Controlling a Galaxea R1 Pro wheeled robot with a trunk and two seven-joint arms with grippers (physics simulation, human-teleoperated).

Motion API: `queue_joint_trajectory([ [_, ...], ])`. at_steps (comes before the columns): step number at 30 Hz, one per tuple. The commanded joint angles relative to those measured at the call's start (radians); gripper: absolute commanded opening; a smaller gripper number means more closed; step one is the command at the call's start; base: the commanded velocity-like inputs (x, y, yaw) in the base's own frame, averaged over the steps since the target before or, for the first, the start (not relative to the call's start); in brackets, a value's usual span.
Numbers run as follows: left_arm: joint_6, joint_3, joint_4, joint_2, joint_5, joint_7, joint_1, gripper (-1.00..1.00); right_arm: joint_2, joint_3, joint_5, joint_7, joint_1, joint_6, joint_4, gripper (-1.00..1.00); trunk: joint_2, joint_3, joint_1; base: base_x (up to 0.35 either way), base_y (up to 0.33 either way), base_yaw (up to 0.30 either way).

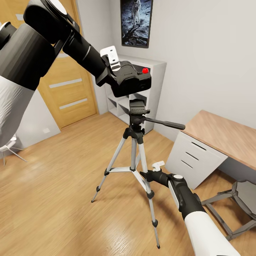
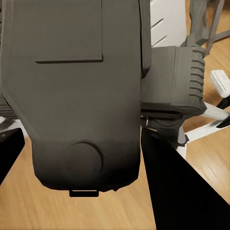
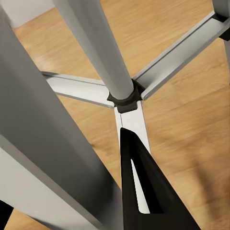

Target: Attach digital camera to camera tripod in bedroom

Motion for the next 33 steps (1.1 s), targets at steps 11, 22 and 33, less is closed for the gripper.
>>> queue_joint_trajectory([
  [11,-0.013,-0.001,-0.011,0.0,-0.001,-0.016,-0.001,-1.0,0.002,-0.006,0.014,0.012,0.0,0.008,0.005,-1.0,-0.001,-0.002,0.001,0.0,0.0,0.0],
  [22,-0.018,-0.004,-0.024,-0.007,0.001,-0.02,-0.001,-1.0,0.002,-0.006,0.014,0.012,0.0,0.008,0.005,-1.0,-0.001,-0.002,0.001,0.0,0.0,0.0],
  [33,-0.017,-0.005,-0.044,-0.008,0.001,-0.022,-0.001,-1.0,0.002,-0.006,0.099,0.012,0.0,0.008,0.029,-1.0,-0.001,-0.002,0.001,0.0,0.0,0.0],
])
